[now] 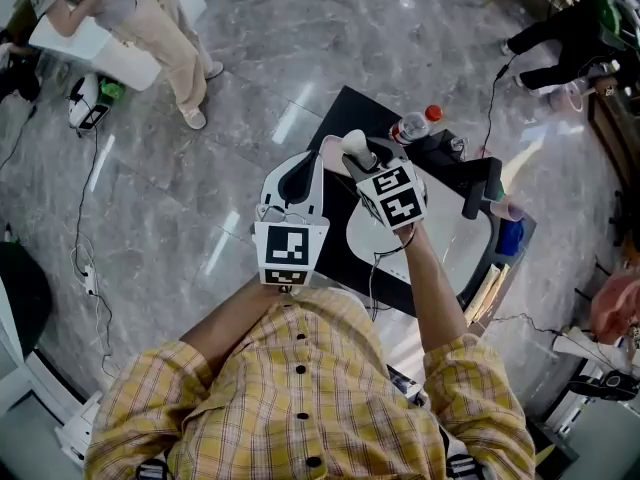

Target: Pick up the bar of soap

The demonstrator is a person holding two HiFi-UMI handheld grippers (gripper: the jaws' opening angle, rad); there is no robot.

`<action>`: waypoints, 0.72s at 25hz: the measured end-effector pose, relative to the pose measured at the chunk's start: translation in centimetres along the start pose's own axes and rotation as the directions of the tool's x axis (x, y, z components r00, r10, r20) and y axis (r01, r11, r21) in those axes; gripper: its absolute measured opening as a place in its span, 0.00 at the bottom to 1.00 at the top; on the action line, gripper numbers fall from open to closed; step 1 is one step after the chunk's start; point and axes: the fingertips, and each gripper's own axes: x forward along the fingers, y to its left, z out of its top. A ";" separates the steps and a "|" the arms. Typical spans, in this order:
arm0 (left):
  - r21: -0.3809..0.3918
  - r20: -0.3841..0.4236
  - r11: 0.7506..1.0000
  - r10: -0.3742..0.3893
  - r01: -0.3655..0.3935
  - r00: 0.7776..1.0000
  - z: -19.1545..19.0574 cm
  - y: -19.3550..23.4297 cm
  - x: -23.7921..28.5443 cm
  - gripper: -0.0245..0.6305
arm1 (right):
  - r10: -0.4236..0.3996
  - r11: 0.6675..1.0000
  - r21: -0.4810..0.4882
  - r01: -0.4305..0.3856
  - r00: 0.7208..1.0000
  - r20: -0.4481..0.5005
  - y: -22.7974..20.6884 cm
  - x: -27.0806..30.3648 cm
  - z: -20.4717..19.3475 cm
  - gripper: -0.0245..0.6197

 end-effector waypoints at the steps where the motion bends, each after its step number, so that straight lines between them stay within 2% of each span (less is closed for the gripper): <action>1: 0.000 0.002 1.000 0.000 0.000 1.000 0.1 -0.2 -0.1 0.06 | -0.022 0.999 0.024 0.021 0.999 0.046 0.0 -1.1 0.5 0.37; 5: 0.007 0.014 1.000 -0.005 0.005 1.000 0.4 -0.8 -0.5 0.06 | -0.121 0.988 0.119 0.096 0.967 0.226 0.5 -6.0 3.1 0.37; 11: -0.002 0.035 1.000 -0.012 0.012 0.999 0.9 -1.7 -1.7 0.05 | -0.267 0.958 0.214 0.193 0.874 0.407 2.4 -12.7 5.7 0.37; 15: 0.001 0.047 1.000 -0.013 0.013 0.999 1.2 -2.0 -2.2 0.05 | -0.318 0.947 0.215 0.241 0.812 0.490 3.9 -15.3 6.6 0.37; 18: 0.007 0.052 1.000 -0.019 0.019 0.998 1.4 -2.5 -2.9 0.05 | -0.356 0.933 0.242 0.267 0.786 0.505 4.6 -16.6 6.2 0.37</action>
